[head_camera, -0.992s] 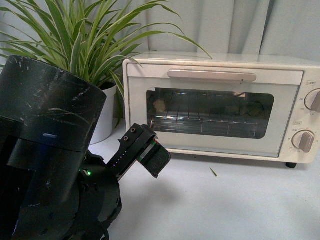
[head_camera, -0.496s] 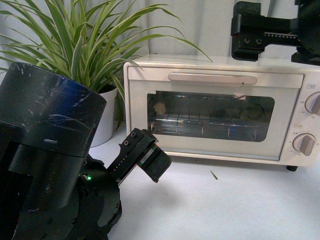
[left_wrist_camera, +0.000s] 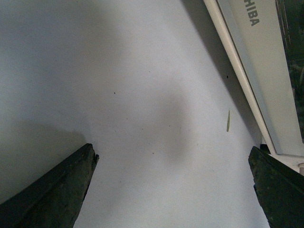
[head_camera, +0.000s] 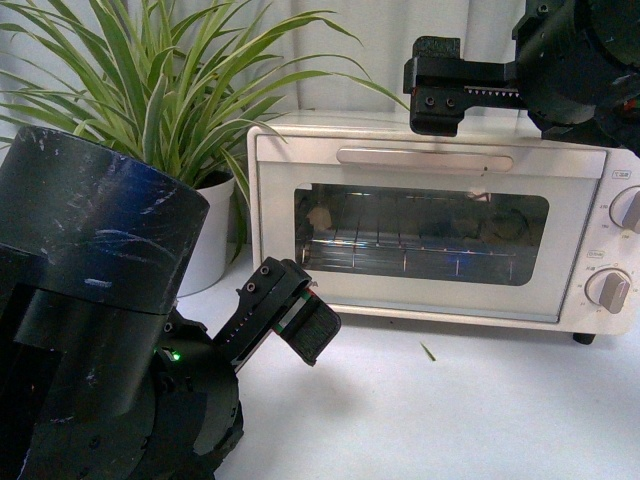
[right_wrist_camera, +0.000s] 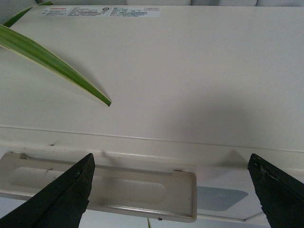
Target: Open oven
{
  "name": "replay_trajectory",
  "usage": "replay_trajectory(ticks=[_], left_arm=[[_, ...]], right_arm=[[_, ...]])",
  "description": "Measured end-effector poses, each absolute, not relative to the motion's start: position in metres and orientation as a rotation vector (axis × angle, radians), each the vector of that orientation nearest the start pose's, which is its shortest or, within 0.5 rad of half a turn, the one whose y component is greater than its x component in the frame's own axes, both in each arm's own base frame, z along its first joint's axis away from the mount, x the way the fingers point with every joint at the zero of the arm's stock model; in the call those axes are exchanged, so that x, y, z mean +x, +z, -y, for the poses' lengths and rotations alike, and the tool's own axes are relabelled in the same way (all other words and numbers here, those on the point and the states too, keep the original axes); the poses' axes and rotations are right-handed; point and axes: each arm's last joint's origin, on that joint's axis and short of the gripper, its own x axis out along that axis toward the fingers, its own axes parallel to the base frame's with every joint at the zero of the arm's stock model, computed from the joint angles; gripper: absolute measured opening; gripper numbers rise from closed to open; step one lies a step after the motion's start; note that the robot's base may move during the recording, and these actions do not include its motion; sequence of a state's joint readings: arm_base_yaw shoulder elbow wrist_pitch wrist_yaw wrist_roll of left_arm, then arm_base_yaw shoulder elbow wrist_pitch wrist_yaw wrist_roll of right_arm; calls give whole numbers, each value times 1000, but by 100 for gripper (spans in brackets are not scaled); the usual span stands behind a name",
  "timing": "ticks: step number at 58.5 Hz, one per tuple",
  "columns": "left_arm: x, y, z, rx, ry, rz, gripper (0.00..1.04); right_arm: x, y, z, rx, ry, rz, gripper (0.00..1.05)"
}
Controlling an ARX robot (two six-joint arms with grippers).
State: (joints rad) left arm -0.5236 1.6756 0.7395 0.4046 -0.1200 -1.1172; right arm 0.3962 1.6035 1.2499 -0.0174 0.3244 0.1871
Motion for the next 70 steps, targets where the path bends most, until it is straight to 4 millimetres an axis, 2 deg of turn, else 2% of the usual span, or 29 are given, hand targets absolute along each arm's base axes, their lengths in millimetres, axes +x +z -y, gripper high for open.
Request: replay_trajectory(ticks=[14, 30, 51, 70], left_arm=[[283, 156, 158, -919, -62, -661, 98], [283, 156, 159, -919, -61, -660, 98], [283, 156, 159, -920, -63, -660, 98], [283, 156, 158, -923, -61, -659, 98]], right_arm=[[339, 304, -137, 137, 95, -397, 95], [331, 306, -138, 113, 44, -430, 95], [344, 304, -144, 173, -63, -489, 95], [341, 307, -149, 149, -62, -540, 95]])
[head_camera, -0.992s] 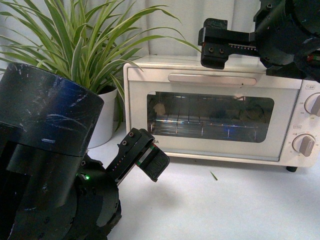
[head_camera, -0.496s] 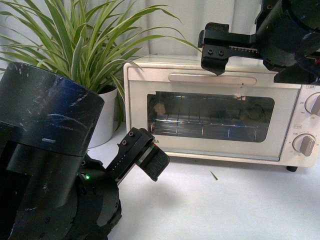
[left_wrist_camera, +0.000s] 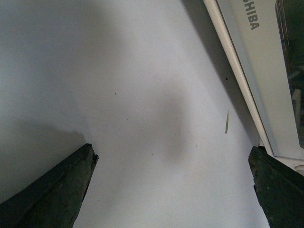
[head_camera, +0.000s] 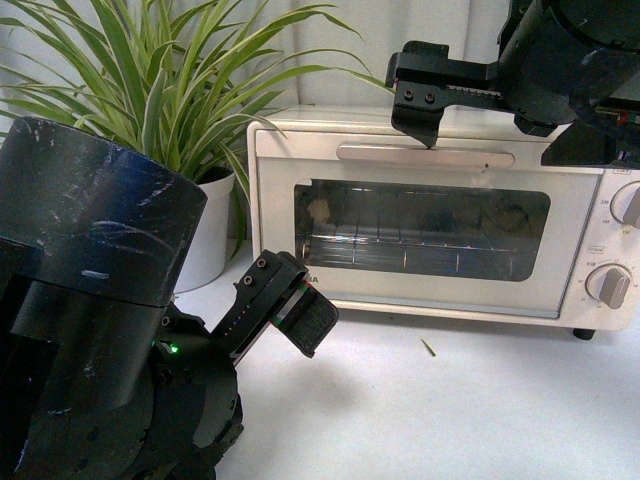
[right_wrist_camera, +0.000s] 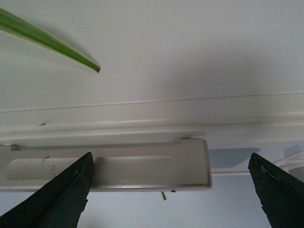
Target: Open oven
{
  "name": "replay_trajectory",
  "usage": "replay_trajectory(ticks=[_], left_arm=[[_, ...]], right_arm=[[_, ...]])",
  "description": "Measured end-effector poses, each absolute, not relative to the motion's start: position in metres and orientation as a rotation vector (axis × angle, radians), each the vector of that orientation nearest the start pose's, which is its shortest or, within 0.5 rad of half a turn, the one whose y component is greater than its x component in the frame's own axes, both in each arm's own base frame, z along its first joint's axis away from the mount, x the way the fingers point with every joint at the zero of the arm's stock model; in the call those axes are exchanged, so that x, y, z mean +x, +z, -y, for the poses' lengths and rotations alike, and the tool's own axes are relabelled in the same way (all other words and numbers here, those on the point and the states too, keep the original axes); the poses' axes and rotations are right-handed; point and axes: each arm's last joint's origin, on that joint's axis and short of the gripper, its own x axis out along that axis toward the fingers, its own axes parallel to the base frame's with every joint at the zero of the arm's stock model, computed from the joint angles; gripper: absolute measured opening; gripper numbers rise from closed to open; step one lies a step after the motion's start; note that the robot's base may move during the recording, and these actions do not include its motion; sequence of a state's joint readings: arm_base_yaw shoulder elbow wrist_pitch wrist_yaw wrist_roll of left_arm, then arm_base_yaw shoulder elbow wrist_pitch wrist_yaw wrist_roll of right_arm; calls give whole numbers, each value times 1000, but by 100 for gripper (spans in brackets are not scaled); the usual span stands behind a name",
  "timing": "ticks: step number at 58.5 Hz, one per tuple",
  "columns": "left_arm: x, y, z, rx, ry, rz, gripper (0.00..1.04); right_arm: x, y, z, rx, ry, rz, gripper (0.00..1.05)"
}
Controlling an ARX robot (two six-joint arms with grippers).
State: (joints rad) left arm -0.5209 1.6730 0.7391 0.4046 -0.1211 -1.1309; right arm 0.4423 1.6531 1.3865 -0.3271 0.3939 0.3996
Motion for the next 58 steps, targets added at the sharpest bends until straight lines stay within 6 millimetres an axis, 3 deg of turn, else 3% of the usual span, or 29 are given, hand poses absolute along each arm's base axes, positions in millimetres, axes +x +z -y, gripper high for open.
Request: replay_trajectory(ticks=[28, 58], left_arm=[[283, 158, 158, -927, -62, -654, 98], [283, 157, 157, -927, -53, -656, 98]], right_arm=[[326, 296, -140, 171, 28, -575, 95], [297, 259, -138, 171, 137, -600, 95]])
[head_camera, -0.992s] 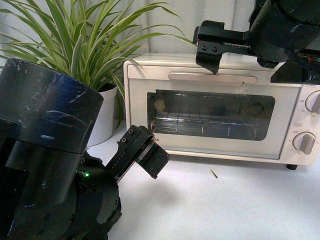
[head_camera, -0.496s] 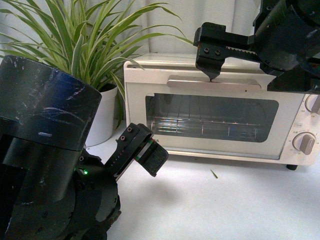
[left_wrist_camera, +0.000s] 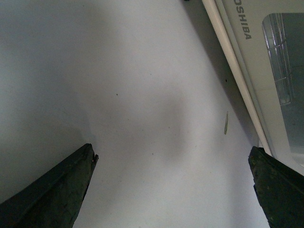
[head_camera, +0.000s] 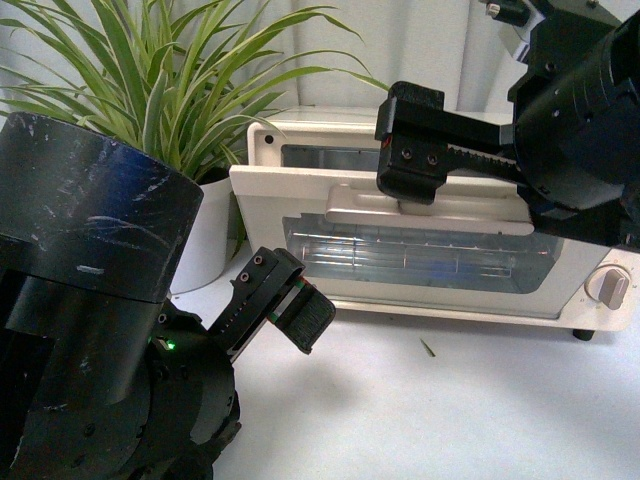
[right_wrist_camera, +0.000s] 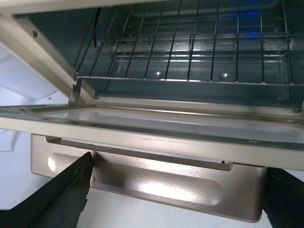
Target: Open oven
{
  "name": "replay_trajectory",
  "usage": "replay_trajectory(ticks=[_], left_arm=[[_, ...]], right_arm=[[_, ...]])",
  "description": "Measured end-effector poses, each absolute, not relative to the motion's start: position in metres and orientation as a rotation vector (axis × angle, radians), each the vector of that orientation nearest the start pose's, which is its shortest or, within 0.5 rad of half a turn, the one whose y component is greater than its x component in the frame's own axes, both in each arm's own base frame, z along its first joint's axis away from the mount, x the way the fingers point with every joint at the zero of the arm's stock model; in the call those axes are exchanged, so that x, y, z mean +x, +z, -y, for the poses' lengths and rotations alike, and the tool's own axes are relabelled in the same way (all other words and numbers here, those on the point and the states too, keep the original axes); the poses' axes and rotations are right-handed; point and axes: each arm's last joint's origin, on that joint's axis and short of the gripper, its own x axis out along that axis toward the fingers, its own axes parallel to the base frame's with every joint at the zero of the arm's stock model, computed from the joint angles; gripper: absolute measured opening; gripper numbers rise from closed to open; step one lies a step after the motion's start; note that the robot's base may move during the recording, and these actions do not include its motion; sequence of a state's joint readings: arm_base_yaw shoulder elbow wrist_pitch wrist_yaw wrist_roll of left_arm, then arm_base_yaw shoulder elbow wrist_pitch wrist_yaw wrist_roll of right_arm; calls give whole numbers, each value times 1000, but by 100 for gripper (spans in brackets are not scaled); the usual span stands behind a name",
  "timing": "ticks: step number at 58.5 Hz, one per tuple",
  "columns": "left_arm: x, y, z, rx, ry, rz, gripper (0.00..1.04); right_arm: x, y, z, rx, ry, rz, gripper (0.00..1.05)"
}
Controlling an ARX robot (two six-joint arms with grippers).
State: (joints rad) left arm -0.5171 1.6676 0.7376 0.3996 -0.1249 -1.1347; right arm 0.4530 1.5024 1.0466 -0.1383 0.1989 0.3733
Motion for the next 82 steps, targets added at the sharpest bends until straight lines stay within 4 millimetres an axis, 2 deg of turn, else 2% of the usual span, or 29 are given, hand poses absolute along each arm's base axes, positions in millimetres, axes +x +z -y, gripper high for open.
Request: replay_trajectory(ticks=[16, 32, 45, 54, 60, 71, 82], left_arm=[[283, 156, 155, -925, -42, -658, 98], [283, 155, 153, -920, -33, -662, 98], [282, 156, 152, -912, -24, -664, 98], [280, 157, 150, -866, 7, -655, 98], [279, 156, 148, -812, 28, -646, 98], [276, 154, 147, -687, 69, -627, 98], [273, 152, 150, -513, 99, -591, 98]], right_arm=[[285, 243, -136, 172, 182, -601, 95], [265, 221, -129, 171, 249, -669, 95], [246, 224, -116, 202, 257, -649, 95], [215, 239, -96, 260, 294, -570, 95], [196, 241, -77, 278, 268, -509, 95], [170, 224, -42, 305, 214, -482, 95], [161, 209, -25, 311, 174, -484, 95]])
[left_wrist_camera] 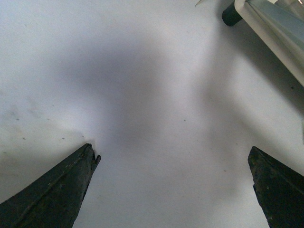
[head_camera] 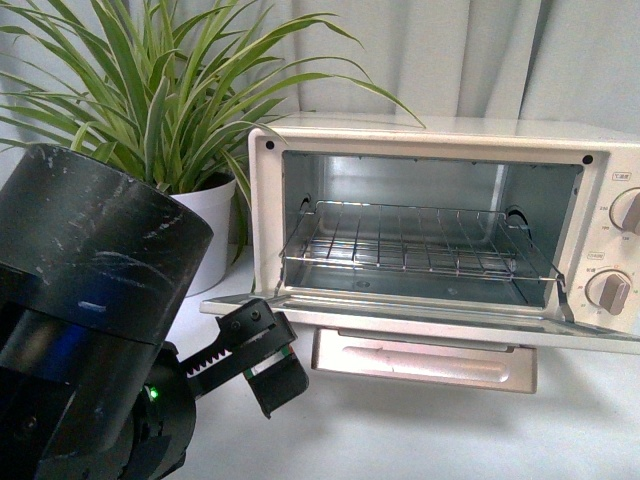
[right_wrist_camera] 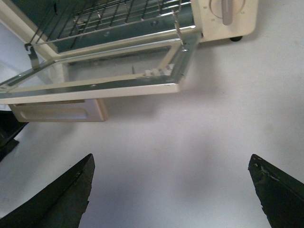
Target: Open oven
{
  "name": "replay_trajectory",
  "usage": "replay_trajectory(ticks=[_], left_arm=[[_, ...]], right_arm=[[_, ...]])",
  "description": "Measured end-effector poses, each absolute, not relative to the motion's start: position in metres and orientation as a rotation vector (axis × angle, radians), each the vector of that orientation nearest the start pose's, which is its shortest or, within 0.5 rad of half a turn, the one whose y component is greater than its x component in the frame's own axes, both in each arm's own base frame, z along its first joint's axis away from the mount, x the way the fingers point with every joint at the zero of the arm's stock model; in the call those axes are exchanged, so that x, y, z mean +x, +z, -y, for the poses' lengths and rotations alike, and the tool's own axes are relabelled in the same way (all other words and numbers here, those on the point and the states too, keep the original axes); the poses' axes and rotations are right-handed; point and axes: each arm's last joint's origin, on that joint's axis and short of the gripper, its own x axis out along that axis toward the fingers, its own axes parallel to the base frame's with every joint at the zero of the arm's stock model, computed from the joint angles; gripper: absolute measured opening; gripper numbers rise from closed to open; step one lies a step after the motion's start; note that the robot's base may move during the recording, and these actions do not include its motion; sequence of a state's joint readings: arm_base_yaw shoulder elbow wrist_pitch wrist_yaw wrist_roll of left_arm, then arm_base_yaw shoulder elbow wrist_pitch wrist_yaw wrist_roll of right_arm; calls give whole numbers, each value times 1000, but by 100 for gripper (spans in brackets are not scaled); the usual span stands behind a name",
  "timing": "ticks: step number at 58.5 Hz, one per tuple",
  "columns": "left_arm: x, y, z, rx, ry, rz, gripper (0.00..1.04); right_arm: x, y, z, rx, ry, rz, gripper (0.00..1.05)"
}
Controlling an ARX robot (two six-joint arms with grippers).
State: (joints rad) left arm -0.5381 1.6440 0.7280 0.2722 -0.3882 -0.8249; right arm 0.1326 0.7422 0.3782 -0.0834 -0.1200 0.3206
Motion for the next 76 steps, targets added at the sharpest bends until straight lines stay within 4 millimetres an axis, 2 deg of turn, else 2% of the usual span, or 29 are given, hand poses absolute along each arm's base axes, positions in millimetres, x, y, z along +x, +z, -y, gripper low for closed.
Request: replay_trajectory(ticks=[10, 21, 48, 58, 65, 76], left_arm=[[271, 152, 155, -308, 98, -548, 98], [269, 154, 162, -67, 75, -489, 98], [249, 142, 163, 242, -43, -514, 98], [230, 158, 157, 291, -88, -454, 98], [203, 177, 152, 294, -112, -321, 98], [169, 190, 138, 263, -150, -227, 98]], right_arm=[[158, 195, -16, 304, 143, -500, 95], [159, 194, -11, 308, 126, -492, 95], [158, 190, -10, 307, 128, -492, 95], [155, 190, -11, 290, 161, -477, 95], [147, 192, -12, 274, 194, -446, 95], [132, 187, -7, 264, 234, -422, 95]])
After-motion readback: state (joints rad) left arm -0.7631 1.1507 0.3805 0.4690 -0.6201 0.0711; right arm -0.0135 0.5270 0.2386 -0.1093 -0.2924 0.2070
